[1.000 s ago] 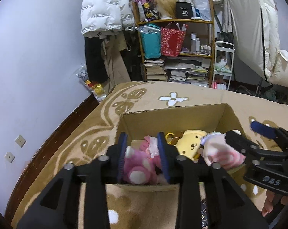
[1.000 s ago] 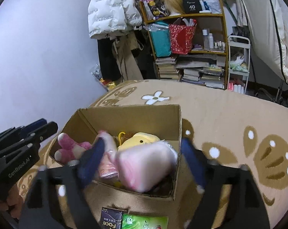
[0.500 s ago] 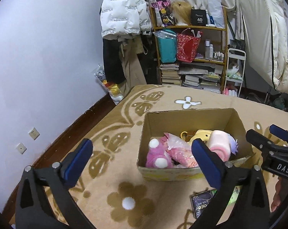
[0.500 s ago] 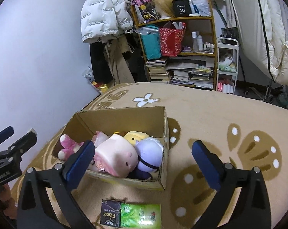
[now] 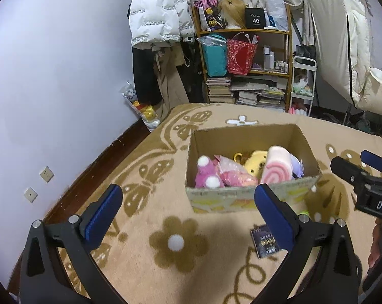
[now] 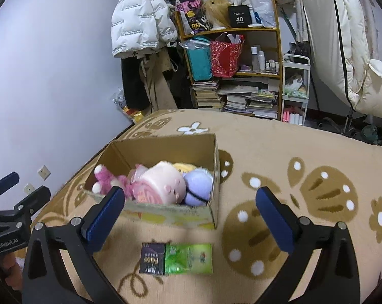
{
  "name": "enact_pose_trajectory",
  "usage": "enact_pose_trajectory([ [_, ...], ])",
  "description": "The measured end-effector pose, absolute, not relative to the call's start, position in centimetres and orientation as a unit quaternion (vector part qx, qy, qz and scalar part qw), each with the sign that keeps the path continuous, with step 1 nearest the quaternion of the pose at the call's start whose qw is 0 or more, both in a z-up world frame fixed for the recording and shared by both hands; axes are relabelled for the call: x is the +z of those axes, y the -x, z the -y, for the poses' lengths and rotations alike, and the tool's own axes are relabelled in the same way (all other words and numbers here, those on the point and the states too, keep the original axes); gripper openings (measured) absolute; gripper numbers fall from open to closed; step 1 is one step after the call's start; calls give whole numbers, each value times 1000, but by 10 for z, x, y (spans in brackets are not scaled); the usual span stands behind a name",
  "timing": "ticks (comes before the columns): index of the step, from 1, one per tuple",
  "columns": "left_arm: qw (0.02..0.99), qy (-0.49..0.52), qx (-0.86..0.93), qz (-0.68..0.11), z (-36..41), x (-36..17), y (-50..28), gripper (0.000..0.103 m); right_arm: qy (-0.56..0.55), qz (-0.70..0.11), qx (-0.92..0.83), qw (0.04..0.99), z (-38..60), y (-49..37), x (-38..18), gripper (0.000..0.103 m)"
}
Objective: Organize soft objects
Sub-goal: 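Withdraw both tools from the box toward the black and green tissue packs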
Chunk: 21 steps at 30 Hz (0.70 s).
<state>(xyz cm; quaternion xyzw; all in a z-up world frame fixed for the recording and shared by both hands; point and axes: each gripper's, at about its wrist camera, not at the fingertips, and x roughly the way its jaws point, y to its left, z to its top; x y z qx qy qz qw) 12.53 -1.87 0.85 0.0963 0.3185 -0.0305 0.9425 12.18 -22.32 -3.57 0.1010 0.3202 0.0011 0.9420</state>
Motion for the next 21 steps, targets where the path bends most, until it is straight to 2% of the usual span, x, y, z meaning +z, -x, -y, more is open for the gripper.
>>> enact_pose_trajectory([
  [21,920,-78,-45,-382,13,-48,-104,103,-114,-363,-12,925,221,-89,-82,103],
])
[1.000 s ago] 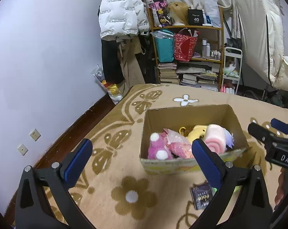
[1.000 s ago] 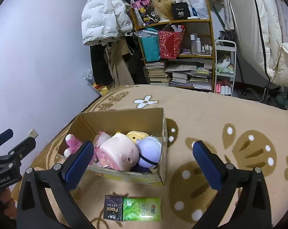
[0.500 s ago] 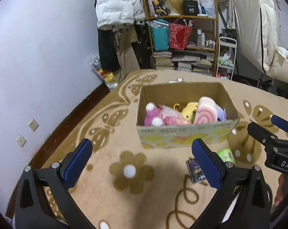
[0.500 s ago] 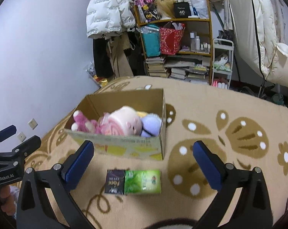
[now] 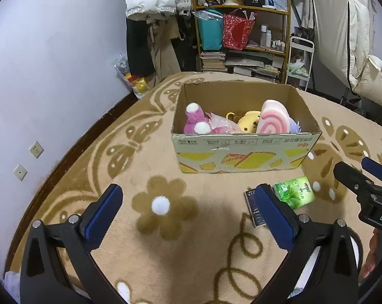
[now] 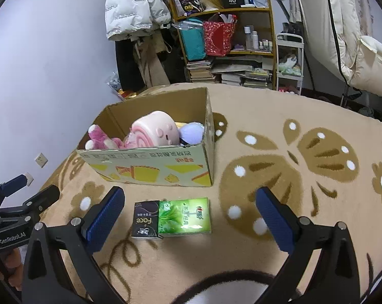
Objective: Organize soft objects
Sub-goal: 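Withdraw both tools from the box toward the black and green tissue packs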
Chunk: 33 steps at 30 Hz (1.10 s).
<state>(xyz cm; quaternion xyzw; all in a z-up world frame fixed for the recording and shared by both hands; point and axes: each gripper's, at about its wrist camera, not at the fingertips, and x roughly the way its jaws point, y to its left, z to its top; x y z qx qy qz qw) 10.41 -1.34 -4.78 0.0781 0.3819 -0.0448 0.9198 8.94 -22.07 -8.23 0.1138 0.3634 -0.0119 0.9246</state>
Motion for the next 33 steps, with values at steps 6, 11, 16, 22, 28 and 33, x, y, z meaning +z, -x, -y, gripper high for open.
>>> enact_pose_trajectory([
  [6,916,-70,-54,-391,18,-59,-109,103,-115,-373,-12,921,222,-93,-91,103],
  [11,913,-75,-55,-396,23,-67,-112,103,-113,-381,-8,918,219,-98,-99,103],
  [16,909,-77,-57,-405,27,-76,-117,103,-115,-389,-3,914,217,-105,-107,103],
  [22,903,-96,-67,-413,39,-87,-125,103,-126,-398,-7,909,220,-113,-116,103],
  [28,898,-99,-71,-424,48,-101,-133,103,-133,-411,-2,902,226,-121,-125,103],
  [33,892,-103,-72,-434,53,-114,-140,103,-142,-423,3,895,229,-129,-134,103],
])
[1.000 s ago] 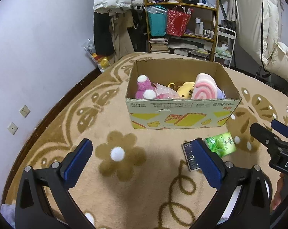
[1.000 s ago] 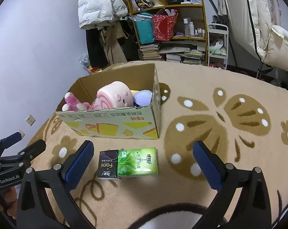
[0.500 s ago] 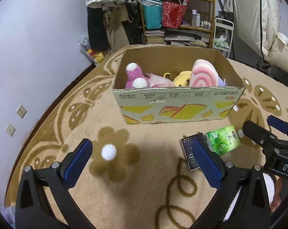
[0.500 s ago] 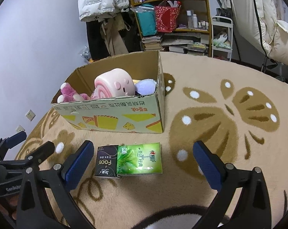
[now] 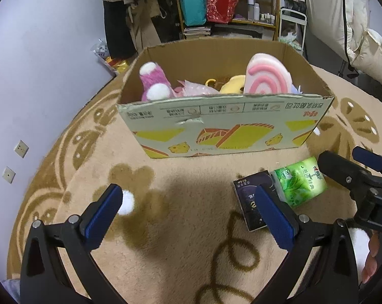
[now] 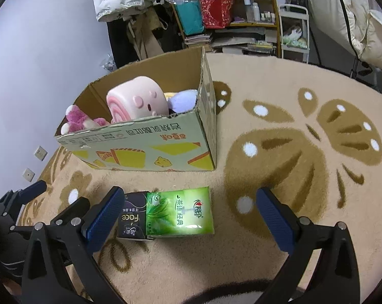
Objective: Organize soft objects
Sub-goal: 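Withdraw both tools from the box toward the black and green tissue packs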
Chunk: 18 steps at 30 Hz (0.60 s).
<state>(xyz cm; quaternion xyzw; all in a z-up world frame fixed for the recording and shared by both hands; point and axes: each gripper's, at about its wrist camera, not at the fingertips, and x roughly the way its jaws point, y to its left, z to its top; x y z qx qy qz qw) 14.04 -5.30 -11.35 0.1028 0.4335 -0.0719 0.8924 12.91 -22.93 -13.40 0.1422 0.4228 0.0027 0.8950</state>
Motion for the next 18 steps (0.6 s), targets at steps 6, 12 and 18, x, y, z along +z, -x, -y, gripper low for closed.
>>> enact_pose_trajectory([
  [6,887,-98,-74,-445,53,-125,-148,103,-148,-436,11,888,227,-140,-145,103],
  [12,884,-97,-84,-449,57,-132,-151,103,-162,-449,24,878,227,-148,-156,103],
  [18,882,-114,-94,-447,67,-137,-150,103,-186,-460,25,868,230,-149,-161,103],
])
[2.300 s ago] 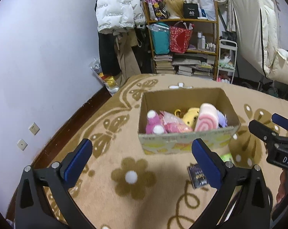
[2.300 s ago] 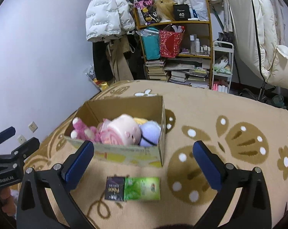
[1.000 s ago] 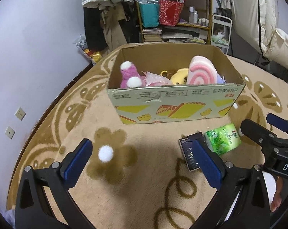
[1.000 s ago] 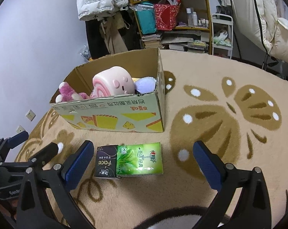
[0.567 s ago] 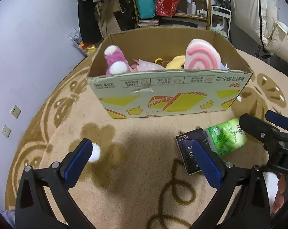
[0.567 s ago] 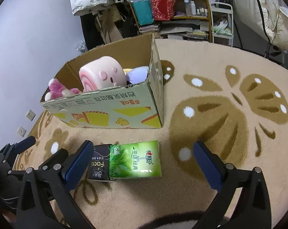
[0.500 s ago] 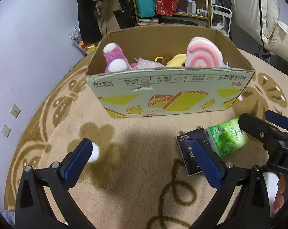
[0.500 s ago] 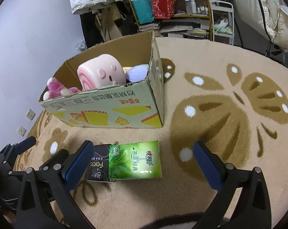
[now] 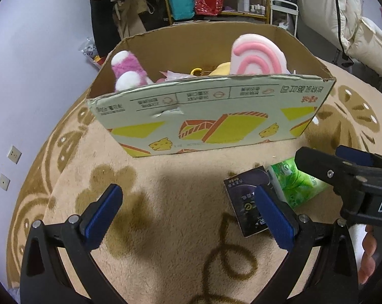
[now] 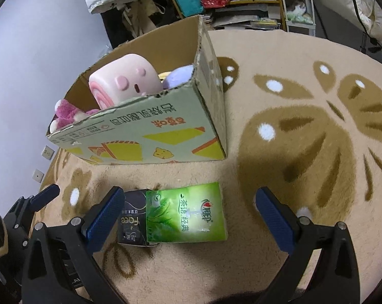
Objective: Organize soft objects
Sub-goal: 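Withdraw both tools from the box toward the black and green tissue packs, then close the left tool on the black Face tissue pack while the right tool grasps the green tissue pack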
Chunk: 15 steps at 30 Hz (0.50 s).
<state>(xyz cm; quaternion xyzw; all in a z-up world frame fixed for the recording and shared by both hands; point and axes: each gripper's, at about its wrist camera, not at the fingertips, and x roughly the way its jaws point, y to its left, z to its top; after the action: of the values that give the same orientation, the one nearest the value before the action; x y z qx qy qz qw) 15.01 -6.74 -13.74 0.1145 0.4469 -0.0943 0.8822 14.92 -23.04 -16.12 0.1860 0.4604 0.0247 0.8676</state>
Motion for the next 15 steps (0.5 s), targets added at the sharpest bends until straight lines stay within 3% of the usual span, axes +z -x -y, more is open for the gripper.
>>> enact_pose_trajectory([
  [15,872,-120,-109,-462,77,-148,-152,103,-175,-489,34,854,221,-160,-179,103],
])
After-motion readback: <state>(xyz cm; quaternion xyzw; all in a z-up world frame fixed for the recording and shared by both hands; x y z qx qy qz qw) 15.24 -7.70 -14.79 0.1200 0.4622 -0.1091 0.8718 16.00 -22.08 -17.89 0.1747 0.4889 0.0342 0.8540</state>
